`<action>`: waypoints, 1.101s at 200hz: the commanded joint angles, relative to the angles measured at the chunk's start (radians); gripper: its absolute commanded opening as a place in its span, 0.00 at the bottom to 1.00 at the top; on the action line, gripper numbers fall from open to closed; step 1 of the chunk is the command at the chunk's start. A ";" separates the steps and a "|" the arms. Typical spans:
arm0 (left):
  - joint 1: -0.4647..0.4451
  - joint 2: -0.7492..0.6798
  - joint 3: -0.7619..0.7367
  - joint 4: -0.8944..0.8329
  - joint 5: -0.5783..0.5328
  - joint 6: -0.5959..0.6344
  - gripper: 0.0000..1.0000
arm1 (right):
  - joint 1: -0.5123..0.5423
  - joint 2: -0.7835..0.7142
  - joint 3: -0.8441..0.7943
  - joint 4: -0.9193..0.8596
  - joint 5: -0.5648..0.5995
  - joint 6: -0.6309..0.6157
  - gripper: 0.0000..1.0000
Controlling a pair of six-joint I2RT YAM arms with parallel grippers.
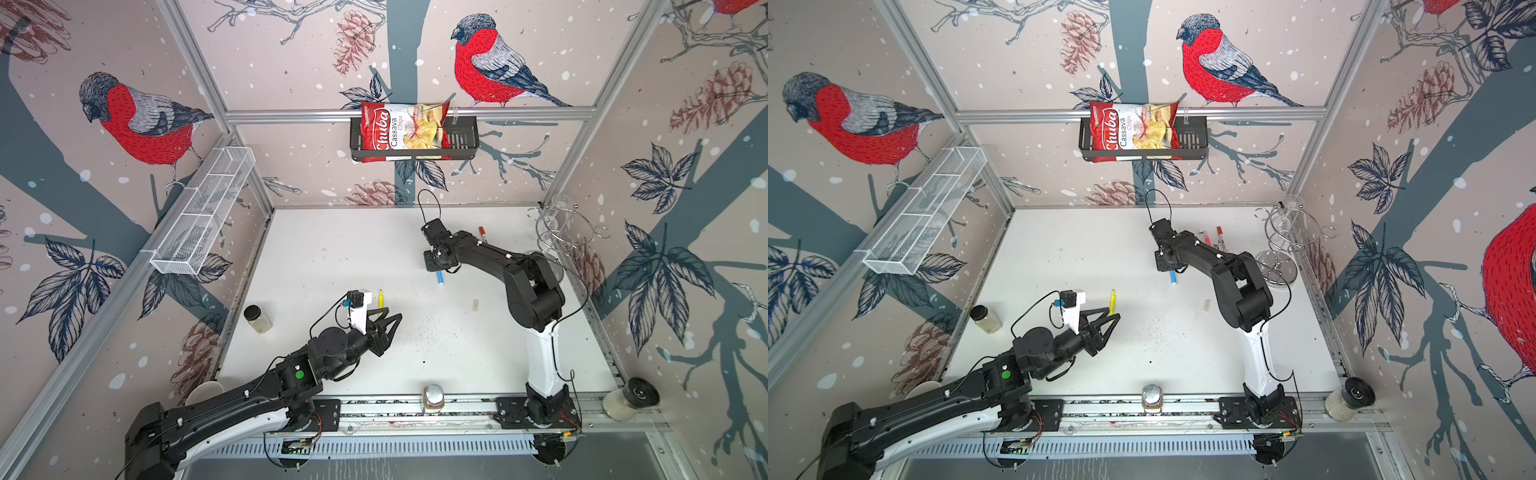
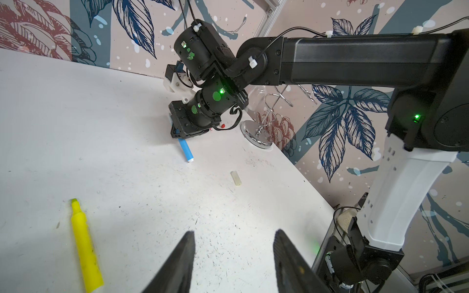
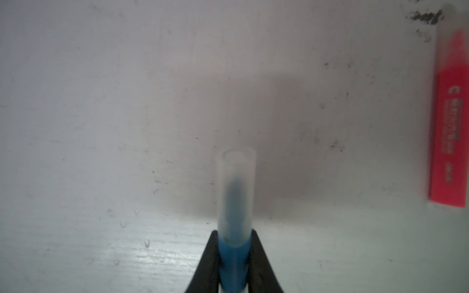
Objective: Insert the pens into the pen caps
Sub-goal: 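Carry the capped blue highlighter to the pink highlighter and lower it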
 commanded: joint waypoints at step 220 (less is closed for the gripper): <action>-0.008 -0.077 0.059 -0.114 -0.056 0.028 0.51 | -0.189 0.232 0.285 -0.161 0.238 -0.119 0.00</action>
